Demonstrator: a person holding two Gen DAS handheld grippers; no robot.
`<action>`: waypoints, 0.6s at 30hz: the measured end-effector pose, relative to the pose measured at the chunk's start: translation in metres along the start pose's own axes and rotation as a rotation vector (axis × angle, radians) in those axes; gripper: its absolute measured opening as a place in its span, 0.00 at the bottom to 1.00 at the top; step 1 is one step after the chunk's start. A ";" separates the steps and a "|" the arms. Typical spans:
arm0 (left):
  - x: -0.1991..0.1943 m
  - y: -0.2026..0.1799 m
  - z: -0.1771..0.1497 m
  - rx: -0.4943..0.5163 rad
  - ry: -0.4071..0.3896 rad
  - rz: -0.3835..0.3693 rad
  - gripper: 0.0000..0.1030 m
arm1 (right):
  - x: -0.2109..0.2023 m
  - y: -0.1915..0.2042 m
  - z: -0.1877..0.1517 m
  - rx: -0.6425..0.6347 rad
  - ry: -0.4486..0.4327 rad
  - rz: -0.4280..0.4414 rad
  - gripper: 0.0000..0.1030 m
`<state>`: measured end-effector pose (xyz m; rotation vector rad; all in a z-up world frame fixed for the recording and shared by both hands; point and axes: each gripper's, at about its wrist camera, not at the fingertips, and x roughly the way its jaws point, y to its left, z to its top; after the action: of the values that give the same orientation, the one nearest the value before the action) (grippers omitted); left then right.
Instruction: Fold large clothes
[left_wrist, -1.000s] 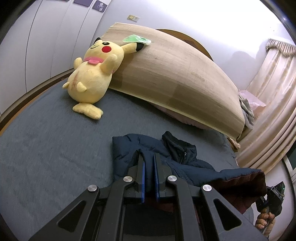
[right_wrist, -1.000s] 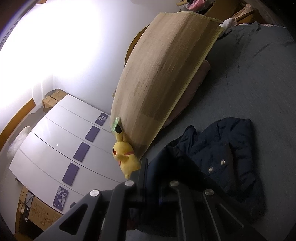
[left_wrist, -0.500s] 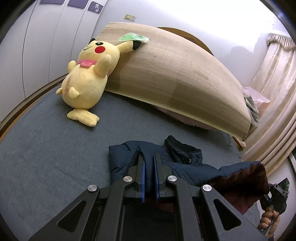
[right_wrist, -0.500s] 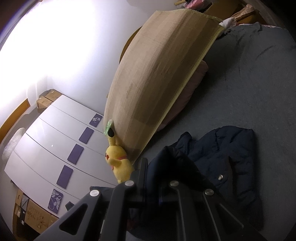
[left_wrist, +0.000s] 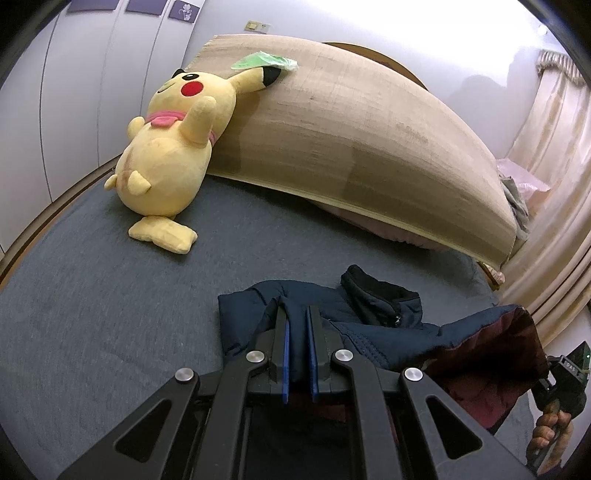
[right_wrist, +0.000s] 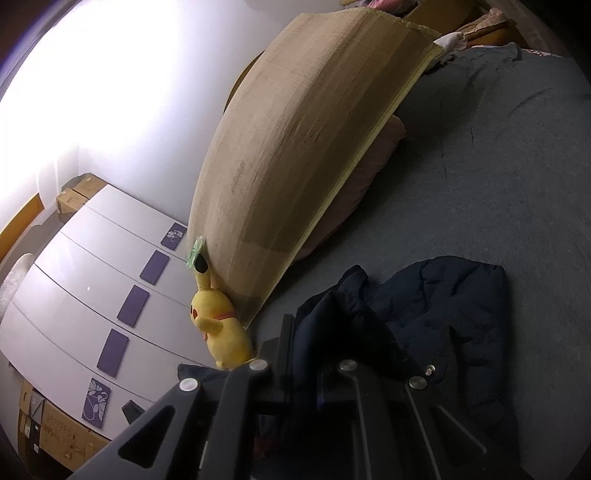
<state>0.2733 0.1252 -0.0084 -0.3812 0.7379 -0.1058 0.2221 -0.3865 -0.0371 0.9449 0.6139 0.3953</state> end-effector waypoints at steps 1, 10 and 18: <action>0.003 -0.001 0.001 0.003 0.002 0.002 0.08 | 0.001 -0.001 0.001 0.001 0.000 -0.003 0.09; 0.027 -0.009 0.012 0.049 0.017 0.029 0.08 | 0.016 -0.007 0.010 0.014 -0.001 -0.037 0.09; 0.056 -0.013 0.016 0.073 0.044 0.066 0.08 | 0.038 -0.017 0.020 0.015 0.019 -0.084 0.09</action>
<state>0.3262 0.1055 -0.0284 -0.2854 0.7876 -0.0788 0.2649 -0.3874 -0.0546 0.9274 0.6728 0.3251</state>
